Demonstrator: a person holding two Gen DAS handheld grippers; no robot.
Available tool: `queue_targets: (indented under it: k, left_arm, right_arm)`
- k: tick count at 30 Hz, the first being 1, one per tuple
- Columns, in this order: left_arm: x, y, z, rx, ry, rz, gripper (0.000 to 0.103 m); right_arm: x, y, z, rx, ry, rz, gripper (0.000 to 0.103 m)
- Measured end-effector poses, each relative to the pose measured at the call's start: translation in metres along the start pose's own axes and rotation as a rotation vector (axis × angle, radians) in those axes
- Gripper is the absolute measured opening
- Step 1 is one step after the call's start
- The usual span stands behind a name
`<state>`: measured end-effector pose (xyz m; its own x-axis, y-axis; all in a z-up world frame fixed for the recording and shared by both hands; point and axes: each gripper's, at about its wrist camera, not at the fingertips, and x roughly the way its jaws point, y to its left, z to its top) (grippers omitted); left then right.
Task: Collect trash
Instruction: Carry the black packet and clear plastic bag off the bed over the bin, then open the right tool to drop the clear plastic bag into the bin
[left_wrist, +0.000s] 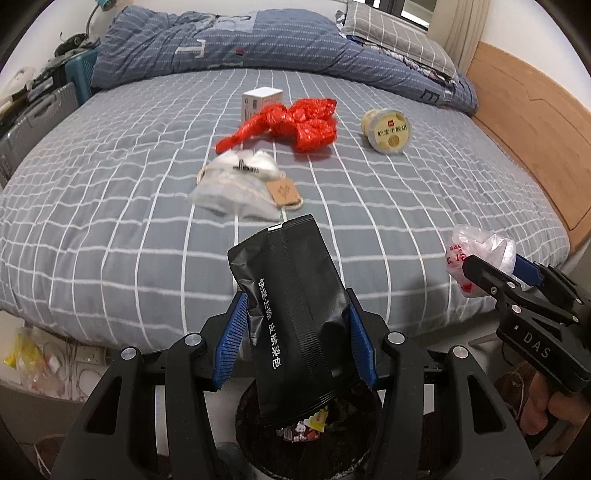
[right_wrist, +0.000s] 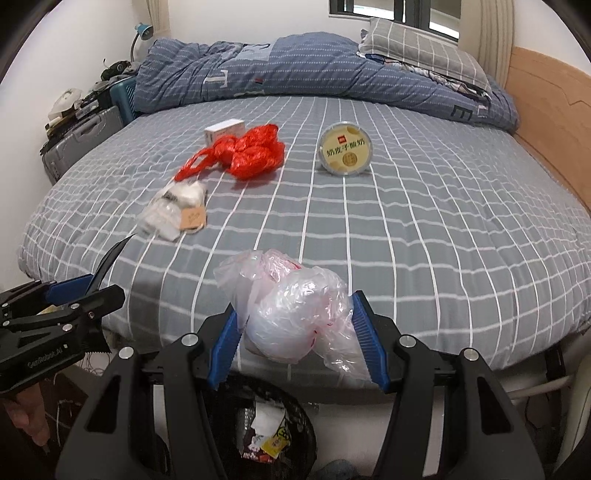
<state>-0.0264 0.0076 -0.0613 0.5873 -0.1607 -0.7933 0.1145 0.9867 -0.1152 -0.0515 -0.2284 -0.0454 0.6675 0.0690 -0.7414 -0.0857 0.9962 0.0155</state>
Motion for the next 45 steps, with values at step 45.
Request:
queue_targets:
  k: [45]
  left_arm:
    - [0.009, 0.018, -0.125, -0.072, 0.218, -0.013, 0.051]
  right_arm:
    - [-0.004, 0.053, -0.111, -0.117, 0.238, 0.026, 0.056]
